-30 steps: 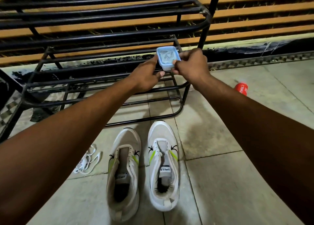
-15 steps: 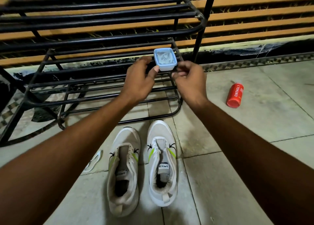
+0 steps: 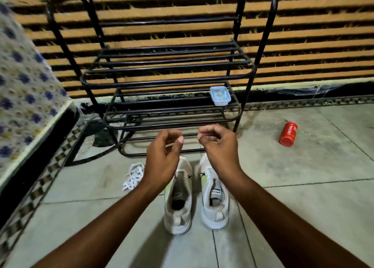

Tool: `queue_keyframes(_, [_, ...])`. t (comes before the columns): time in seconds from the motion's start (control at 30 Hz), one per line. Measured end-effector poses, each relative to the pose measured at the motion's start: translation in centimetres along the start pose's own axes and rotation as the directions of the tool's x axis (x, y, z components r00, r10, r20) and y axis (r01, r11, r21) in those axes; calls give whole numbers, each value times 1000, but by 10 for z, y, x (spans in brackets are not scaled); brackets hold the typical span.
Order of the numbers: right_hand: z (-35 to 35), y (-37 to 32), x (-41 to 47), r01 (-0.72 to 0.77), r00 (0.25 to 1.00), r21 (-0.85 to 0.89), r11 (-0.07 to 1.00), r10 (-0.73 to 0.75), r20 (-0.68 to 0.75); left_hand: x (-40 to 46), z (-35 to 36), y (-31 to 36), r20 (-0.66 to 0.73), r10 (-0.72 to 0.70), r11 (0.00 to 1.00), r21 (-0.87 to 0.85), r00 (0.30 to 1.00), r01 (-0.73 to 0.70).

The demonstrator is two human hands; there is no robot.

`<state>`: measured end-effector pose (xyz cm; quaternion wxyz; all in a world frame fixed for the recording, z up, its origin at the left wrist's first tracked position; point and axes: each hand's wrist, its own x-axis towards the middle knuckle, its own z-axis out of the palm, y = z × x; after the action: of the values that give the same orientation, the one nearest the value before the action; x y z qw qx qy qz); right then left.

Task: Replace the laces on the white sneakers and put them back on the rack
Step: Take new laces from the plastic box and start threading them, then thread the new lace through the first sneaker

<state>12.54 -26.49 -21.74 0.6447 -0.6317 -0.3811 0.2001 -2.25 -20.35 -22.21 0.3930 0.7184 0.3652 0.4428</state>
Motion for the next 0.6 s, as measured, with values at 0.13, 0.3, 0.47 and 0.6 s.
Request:
queue_keyframes(0.13, [17, -4, -19, -34, 999, 0, 999, 34, 41, -19, -13, -11, -88, -53, 999, -12, 995, 53])
queue_keyframes(0.3, [38, 14, -40, -35, 989, -83, 996, 46, 138, -46, -37, -63, -124, -173, 982, 54, 977, 180])
queue_keyframes(0.47, [59, 50, -47, -74, 968, -161, 984, 110, 224, -66, -66, -130, -134, -305, 904, 270, 943, 331])
queue_keyframes(0.6, [77, 82, -44, -60, 935, -246, 967, 141, 326, -76, -85, -181, -84, -333, 827, 452, 939, 334])
